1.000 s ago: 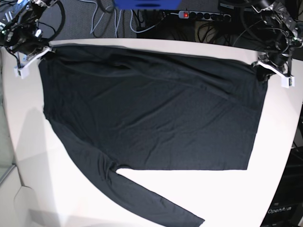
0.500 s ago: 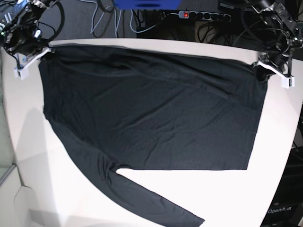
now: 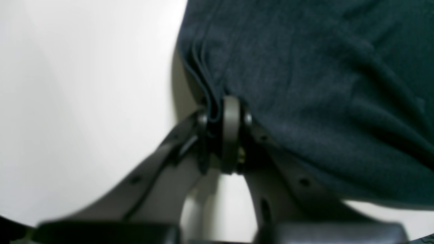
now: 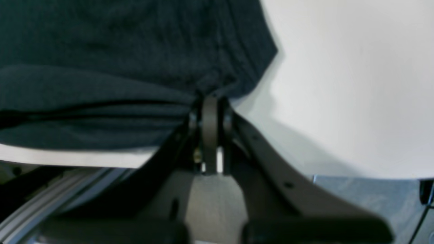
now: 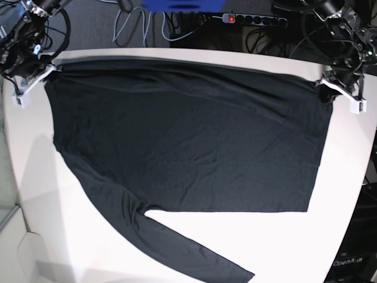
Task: Fold the T-shirt properly
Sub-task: 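Pull the shirt edge slightly apart with both grippers, then open the right gripper and shift it along the shirt edge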
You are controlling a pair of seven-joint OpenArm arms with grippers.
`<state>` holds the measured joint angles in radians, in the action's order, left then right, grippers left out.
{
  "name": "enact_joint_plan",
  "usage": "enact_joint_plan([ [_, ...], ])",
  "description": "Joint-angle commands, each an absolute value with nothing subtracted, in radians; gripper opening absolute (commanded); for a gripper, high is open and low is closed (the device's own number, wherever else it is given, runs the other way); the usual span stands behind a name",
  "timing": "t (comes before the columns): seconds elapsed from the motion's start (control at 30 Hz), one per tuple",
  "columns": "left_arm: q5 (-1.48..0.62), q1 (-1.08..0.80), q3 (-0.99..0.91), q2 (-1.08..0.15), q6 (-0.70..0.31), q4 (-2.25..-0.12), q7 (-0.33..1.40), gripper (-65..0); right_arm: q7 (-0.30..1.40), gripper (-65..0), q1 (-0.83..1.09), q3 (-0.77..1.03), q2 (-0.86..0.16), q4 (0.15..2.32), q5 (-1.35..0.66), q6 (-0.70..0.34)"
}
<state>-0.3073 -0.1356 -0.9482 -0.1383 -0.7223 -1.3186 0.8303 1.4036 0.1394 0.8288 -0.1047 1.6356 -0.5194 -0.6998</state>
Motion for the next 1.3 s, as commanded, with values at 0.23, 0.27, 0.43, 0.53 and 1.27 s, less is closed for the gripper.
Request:
enact_joint_plan([
  [0.23, -0.231, -0.097, -0.946, -0.14, -0.698, -1.303, 0.892, -65.0, 1.395, -64.8, 0.081, 0.771, -0.117, 1.65, -0.536, -0.698],
  [0.27, -0.231, -0.088, -0.944, -0.139, -0.698, -1.303, 0.892, -65.0, 1.395, -64.8, 0.073, 0.766, -0.117, 1.65, -0.536, -0.698],
  [0.43, -0.231, -0.044, -0.943, -0.139, -0.698, -1.303, 0.895, -65.0, 1.395, -64.8, 0.036, 0.765, -0.119, 1.65, -0.535, -0.698],
  [0.53, -0.231, -0.019, -0.946, -0.139, -0.698, -1.303, 0.929, -65.0, 1.394, -64.8, 0.024, 0.765, -0.12, 1.65, -0.535, -0.698],
  [1.27, -0.229, 0.056, -0.903, -0.148, -0.698, -1.42, 1.001, -65.0, 1.26, -64.8, -0.051, 0.636, -0.183, 1.649, -0.535, -0.698],
])
